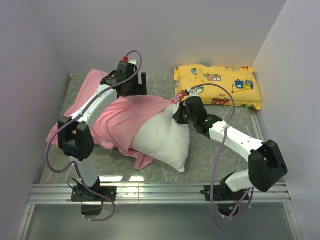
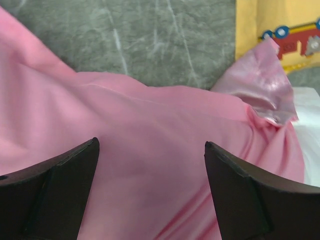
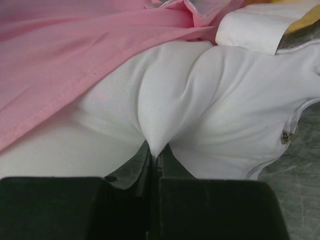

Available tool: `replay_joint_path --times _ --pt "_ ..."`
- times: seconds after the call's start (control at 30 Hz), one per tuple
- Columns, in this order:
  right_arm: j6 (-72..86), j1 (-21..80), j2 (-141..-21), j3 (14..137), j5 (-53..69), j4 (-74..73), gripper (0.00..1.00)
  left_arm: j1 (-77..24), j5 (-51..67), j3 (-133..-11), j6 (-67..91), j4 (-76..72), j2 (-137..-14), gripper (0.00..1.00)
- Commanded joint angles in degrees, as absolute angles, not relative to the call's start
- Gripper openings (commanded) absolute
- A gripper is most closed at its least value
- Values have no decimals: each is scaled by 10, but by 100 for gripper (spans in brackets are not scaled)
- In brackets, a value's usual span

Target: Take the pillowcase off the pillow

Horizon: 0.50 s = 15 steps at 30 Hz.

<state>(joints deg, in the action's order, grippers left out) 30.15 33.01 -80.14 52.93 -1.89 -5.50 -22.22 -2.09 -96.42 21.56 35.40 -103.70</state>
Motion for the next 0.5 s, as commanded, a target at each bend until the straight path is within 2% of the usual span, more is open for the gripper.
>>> replay_joint_path --times 0.0,0.2,0.47 --pt "291 342 -795 530 -40 -65 0 -229 26 -957 178 336 -989 91" --pt "292 348 -791 531 -41 -66 0 -249 114 -953 141 324 -977 92" --pt "286 348 -784 545 -49 -79 0 -294 72 -963 98 382 -1014 89"
